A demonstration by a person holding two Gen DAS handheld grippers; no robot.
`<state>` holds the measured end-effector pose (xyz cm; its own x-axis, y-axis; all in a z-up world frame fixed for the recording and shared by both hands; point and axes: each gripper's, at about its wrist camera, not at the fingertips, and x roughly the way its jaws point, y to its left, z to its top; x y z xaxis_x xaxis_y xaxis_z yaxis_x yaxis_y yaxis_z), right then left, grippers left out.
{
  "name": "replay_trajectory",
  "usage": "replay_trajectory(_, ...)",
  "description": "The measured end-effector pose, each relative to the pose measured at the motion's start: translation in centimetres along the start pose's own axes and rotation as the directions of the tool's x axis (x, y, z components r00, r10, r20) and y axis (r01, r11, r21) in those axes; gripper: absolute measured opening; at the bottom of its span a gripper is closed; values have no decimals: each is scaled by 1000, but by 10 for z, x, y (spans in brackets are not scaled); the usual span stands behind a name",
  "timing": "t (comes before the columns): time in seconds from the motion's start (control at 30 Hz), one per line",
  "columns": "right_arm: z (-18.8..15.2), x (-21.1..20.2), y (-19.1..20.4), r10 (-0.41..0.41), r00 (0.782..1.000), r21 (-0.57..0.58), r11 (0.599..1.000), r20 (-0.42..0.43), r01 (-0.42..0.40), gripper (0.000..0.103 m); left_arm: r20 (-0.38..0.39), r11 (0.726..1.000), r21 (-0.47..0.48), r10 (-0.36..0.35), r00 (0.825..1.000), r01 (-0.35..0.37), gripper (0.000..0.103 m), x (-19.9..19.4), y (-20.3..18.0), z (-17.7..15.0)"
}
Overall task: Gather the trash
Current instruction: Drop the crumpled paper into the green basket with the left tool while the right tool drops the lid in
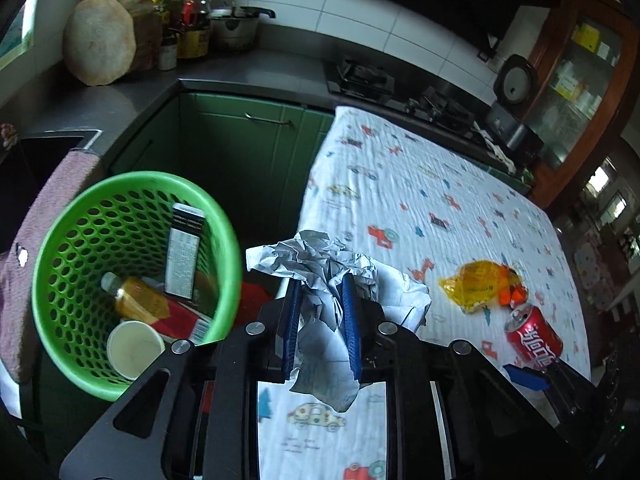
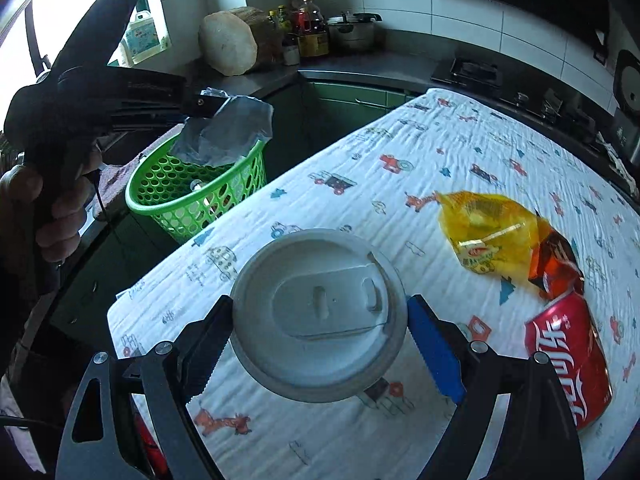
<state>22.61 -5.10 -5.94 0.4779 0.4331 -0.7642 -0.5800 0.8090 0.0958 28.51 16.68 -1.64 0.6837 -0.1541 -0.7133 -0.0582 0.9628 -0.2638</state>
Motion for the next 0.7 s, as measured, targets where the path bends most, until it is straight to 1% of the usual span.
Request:
replay_trajectory(0.07,14,5,9,22,1000,-17,1000,13,-22,84,29,998,-19,59,998,-59,20,-12,22,7)
replay_trajectory(0.13,28,10,20,42,999,-35,999,24,-41,84,34,993,-55,107,994,-105,20,-17,49,11)
replay_trajectory(0.2,44,16,31,64,997,-55,997,35,-62,84,20,984,-90,158,987,-156,20,-16,77,12)
replay_trajectory(0.33,75,36,54,104,994,-90,991,40,-100,84,-40,959,-145,239,970,-242,20,-5,128,6)
replay_trajectory(0.43,96,54,72,129,991,-118,985,38,-124,84,-78,945,-181,262,962,-272,21,2,157,-2)
replay_trajectory(0.47,103,61,79,134,990,-129,983,38,-128,84,-90,939,-192,271,958,-284,24,4,164,-4)
replay_trajectory(0.63,131,93,104,157,987,-151,977,28,-151,84,-112,925,-244,272,956,-292,26,6,191,-16)
replay_trajectory(0.67,135,99,108,162,986,-155,976,26,-156,84,-114,922,-252,273,955,-294,31,5,195,-18)
replay_trajectory(0.7,139,104,111,167,986,-158,974,21,-162,84,-117,919,-261,272,955,-294,33,5,198,-20)
